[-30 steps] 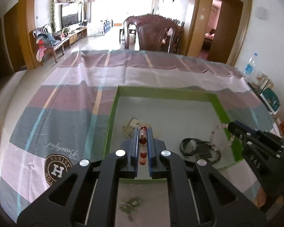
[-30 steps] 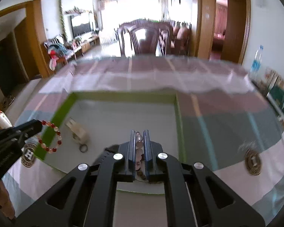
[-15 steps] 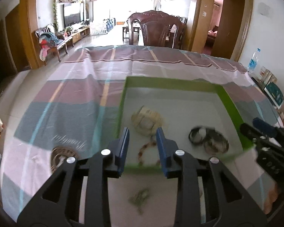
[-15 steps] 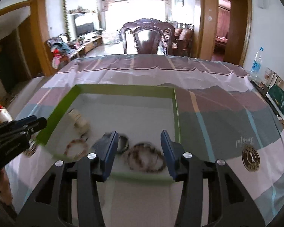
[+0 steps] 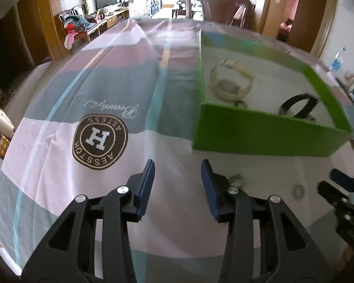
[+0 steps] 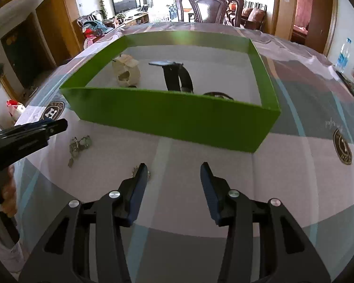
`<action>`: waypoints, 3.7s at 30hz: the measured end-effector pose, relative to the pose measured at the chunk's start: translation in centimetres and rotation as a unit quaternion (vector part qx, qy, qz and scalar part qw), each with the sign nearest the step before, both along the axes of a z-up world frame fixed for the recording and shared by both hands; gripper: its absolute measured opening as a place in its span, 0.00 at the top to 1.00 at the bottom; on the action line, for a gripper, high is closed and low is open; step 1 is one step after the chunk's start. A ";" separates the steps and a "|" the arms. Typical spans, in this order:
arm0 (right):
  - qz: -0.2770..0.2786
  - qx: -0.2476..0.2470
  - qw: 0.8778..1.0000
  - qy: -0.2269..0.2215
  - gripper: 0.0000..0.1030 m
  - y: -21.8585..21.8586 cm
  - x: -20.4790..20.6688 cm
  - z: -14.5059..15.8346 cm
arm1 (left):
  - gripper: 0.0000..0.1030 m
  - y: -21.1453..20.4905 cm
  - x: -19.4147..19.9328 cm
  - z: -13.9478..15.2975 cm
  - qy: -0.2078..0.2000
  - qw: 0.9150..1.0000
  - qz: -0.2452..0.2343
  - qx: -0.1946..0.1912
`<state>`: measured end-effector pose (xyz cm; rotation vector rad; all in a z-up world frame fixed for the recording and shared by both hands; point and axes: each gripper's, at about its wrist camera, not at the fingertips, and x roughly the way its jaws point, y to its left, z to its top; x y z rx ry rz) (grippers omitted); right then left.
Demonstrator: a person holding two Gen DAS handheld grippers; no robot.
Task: Organize jewelry
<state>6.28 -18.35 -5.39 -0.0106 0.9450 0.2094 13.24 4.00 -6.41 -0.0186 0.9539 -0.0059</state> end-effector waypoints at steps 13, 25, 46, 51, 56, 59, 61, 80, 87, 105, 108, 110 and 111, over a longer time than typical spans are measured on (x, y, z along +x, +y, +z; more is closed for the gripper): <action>0.004 0.001 1.000 0.008 0.55 -0.9 -0.5 -0.7 | 0.60 -3.5 -5.4 -1.0 0.007 0.994 -0.107 0.021; 0.059 -0.038 0.997 0.017 0.57 3.5 0.2 -1.9 | 0.47 -3.7 -5.6 -0.2 0.004 0.994 -0.108 0.006; -0.006 -0.032 0.999 0.012 0.80 -1.4 -2.2 -2.1 | 0.64 -7.1 -3.4 -1.1 0.009 0.990 -0.138 -0.023; -0.009 -0.026 1.000 0.015 0.80 -1.7 -2.4 -2.1 | 0.64 -8.7 -4.9 -1.4 0.017 0.976 -0.206 -0.062; -0.020 -0.020 0.999 0.017 0.70 -2.6 -2.9 -1.9 | 0.53 -8.1 -6.5 -0.5 0.004 0.979 -0.196 -0.047; -0.027 -0.029 0.999 0.003 0.53 -2.8 -3.2 -1.4 | 0.50 -8.2 -6.1 -0.2 -0.001 0.983 -0.178 -0.034; -0.026 -0.031 0.999 -0.003 0.53 -2.8 -3.3 -1.2 | 0.49 -8.5 -6.3 -0.4 0.003 0.984 -0.178 -0.027; -0.024 -0.031 0.999 0.006 0.53 -3.9 -3.7 -1.7 | 0.66 -7.2 -6.6 -1.7 0.008 0.990 -0.139 0.006; -0.011 -0.045 0.999 0.006 0.53 -2.1 -3.3 -2.3 | 0.50 -6.1 -6.4 -1.3 0.006 0.993 -0.120 -0.006; -0.015 -0.039 0.999 0.003 0.52 -1.8 -3.0 -2.3 | 0.48 -8.5 -5.4 -1.8 -0.005 0.993 -0.121 0.005; -0.014 -0.039 0.999 0.003 0.52 -1.8 -3.0 -2.3 | 0.48 -8.5 -5.3 -1.9 -0.007 0.993 -0.119 0.006; -0.014 -0.039 0.999 0.002 0.52 -1.8 -3.0 -2.3 | 0.48 -8.5 -5.3 -1.9 -0.008 0.993 -0.119 0.007; -0.014 -0.038 0.999 0.001 0.52 -1.8 -3.0 -2.3 | 0.49 -8.5 -5.3 -1.9 -0.009 0.993 -0.119 0.007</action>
